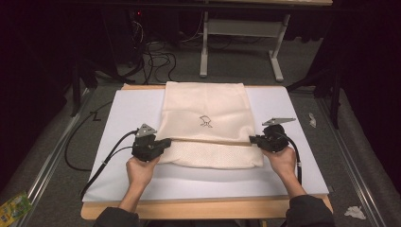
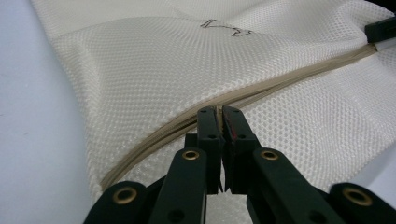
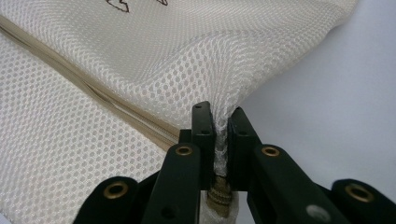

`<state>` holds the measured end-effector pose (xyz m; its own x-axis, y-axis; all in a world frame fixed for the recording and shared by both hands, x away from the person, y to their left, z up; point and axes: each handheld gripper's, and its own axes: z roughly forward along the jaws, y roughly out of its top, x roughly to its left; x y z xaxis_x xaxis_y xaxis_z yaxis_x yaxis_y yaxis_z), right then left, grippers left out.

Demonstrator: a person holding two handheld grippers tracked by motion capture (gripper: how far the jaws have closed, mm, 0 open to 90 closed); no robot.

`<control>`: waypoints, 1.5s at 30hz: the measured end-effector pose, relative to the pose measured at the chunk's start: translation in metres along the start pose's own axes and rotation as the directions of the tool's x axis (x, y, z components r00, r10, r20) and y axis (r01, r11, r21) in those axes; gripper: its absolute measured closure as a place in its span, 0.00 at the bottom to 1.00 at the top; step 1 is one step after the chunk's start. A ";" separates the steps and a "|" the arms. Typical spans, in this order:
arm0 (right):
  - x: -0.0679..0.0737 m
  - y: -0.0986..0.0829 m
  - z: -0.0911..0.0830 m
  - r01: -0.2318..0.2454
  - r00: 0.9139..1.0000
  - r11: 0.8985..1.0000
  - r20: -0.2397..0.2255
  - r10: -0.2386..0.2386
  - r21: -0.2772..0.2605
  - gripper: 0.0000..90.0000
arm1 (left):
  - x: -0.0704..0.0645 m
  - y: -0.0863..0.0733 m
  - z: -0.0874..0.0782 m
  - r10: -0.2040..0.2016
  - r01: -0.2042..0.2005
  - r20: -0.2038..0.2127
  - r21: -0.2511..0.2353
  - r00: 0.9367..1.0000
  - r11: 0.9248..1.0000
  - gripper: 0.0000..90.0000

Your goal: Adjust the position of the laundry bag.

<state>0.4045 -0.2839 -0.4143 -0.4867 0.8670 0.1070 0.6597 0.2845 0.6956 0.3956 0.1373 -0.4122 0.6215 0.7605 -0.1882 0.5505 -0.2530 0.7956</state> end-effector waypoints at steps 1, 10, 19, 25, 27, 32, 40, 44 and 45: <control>0.000 0.000 0.000 0.001 1.000 1.000 0.000 -0.001 0.001 0.95 | 0.000 0.000 0.000 -0.005 0.005 -0.003 -0.004 1.000 1.000 0.97; -0.002 0.000 0.001 0.001 1.000 1.000 0.005 -0.001 0.005 0.95 | 0.006 -0.003 -0.004 -0.016 0.016 -0.010 -0.004 1.000 1.000 0.97; -0.003 0.000 0.001 -0.001 1.000 1.000 0.008 0.001 0.007 0.95 | 0.011 -0.004 -0.008 -0.021 0.021 -0.017 -0.004 1.000 1.000 0.97; -0.002 0.001 0.001 0.002 1.000 1.000 0.008 -0.002 0.005 0.95 | 0.012 -0.005 -0.007 -0.022 0.022 -0.015 -0.001 1.000 1.000 0.97; -0.002 0.001 0.001 0.005 1.000 1.000 0.009 -0.005 0.003 0.95 | 0.012 -0.005 -0.007 -0.025 0.026 -0.012 0.001 1.000 1.000 0.97; -0.002 0.002 0.001 0.018 0.999 1.000 0.027 -0.018 0.011 0.95 | 0.015 -0.006 -0.009 -0.037 0.037 -0.020 -0.003 0.999 0.999 0.97; -0.003 0.002 0.001 0.012 1.000 1.000 0.023 -0.013 0.008 0.95 | 0.018 -0.008 -0.011 -0.044 0.043 -0.020 -0.003 0.999 0.999 0.97; -0.003 0.002 0.001 0.012 1.000 1.000 0.025 -0.012 0.007 0.95 | 0.019 -0.008 -0.011 -0.045 0.045 -0.023 -0.002 0.999 0.999 0.97; -0.003 0.002 0.001 0.013 0.999 1.000 0.032 -0.014 0.010 0.95 | 0.019 -0.008 -0.011 -0.051 0.051 -0.021 -0.006 0.998 0.999 0.97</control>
<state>0.4079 -0.2855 -0.4136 -0.4771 0.8757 0.0746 0.6587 0.3001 0.6900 0.3969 0.1608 -0.4161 0.5811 0.7845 -0.2164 0.5782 -0.2108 0.7882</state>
